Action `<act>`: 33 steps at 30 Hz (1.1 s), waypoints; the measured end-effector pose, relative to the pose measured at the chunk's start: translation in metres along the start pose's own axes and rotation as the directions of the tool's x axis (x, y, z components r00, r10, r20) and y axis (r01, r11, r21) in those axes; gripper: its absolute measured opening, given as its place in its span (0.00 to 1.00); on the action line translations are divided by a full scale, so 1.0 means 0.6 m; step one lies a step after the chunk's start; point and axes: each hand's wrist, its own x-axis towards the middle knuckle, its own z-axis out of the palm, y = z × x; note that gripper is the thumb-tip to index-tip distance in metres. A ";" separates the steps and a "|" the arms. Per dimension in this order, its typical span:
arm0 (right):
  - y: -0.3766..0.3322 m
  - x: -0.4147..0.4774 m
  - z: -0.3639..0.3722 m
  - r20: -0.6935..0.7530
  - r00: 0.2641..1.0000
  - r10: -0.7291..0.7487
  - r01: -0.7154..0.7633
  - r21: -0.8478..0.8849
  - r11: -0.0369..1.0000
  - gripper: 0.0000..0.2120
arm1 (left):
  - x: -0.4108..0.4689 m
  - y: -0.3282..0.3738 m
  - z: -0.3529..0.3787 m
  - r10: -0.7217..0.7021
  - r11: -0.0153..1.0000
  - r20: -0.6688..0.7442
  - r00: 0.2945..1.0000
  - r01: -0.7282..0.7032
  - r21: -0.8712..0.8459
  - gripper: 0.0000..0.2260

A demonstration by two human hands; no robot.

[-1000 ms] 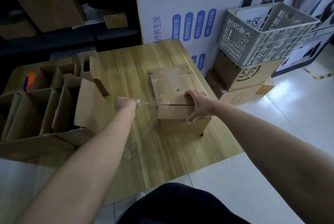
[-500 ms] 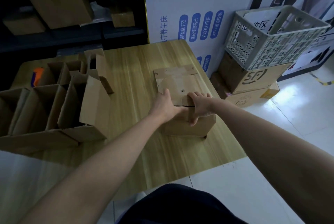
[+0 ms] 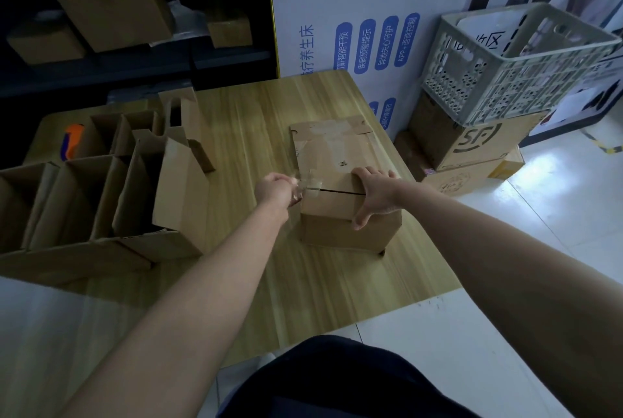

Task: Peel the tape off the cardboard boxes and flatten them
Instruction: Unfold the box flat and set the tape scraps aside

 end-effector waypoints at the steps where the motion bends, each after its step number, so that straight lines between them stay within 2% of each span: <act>1: -0.001 -0.001 0.001 -0.003 1.000 0.004 -0.004 -0.001 1.000 0.56 | 0.005 0.003 -0.003 -0.040 0.995 -0.024 0.999 0.037 -0.089 0.12; 3: -0.006 -0.003 0.003 -0.008 1.000 0.010 -0.010 -0.001 1.000 0.56 | 0.015 0.006 -0.013 -0.091 0.968 -0.035 0.995 0.081 -0.237 0.12; 7: -0.017 -0.007 0.006 -0.011 1.000 0.023 -0.023 -0.004 1.000 0.55 | 0.016 0.008 -0.014 -0.185 0.930 -0.051 0.981 0.158 -0.332 0.07; 9: -0.017 -0.009 0.008 -0.017 1.000 0.022 -0.022 -0.011 1.000 0.55 | 0.021 0.014 -0.022 -0.214 0.905 -0.076 0.974 0.168 -0.390 0.09; 13: -0.010 -0.010 0.006 0.022 0.999 0.026 -0.025 -0.035 0.999 0.55 | 0.060 0.020 -0.103 -0.203 0.882 -0.233 0.951 0.074 -0.464 0.11; 15: -0.013 -0.009 0.001 0.051 0.998 0.042 -0.038 -0.070 0.997 0.56 | 0.072 0.020 -0.144 -0.158 0.897 -0.306 0.939 0.007 -0.442 0.06; 16: -0.018 -0.008 -0.003 0.070 0.996 0.062 -0.055 -0.090 0.994 0.56 | 0.073 0.020 -0.157 -0.128 0.901 -0.314 0.941 -0.021 -0.433 0.03; 17: -0.024 -0.007 -0.008 0.093 0.992 0.086 -0.076 -0.108 0.991 0.57 | 0.072 0.021 -0.165 -0.080 0.910 -0.299 0.951 -0.053 -0.411 0.06; 19: -0.038 -0.006 -0.016 0.147 0.981 0.130 -0.109 -0.146 0.983 0.58 | 0.068 0.015 -0.174 0.047 0.956 -0.237 0.970 -0.113 -0.270 0.09; 21: -0.051 -0.004 -0.022 0.186 0.969 0.163 -0.127 -0.189 0.974 0.59 | 0.063 -0.003 -0.184 0.206 0.978 -0.178 0.962 -0.201 0.049 0.08; 23: -0.062 -0.002 -0.026 0.204 0.960 0.190 -0.140 -0.234 0.962 0.60 | 0.059 -0.029 -0.195 0.354 0.888 -0.095 0.930 -0.302 0.347 0.08; 25: -0.069 0.000 -0.027 0.209 0.955 0.210 -0.152 -0.261 0.953 0.60 | 0.055 -0.060 -0.201 0.433 0.778 -0.003 0.902 -0.372 0.506 0.07; 29: -0.068 0.002 -0.022 0.197 0.956 0.218 -0.163 -0.263 0.951 0.61 | 0.052 -0.131 -0.187 0.442 0.624 0.206 0.873 -0.464 0.629 0.07; 33: -0.065 0.000 -0.018 0.195 0.956 0.220 -0.170 -0.244 0.955 0.60 | 0.043 -0.208 -0.178 0.302 0.556 0.299 0.905 -0.422 0.716 0.07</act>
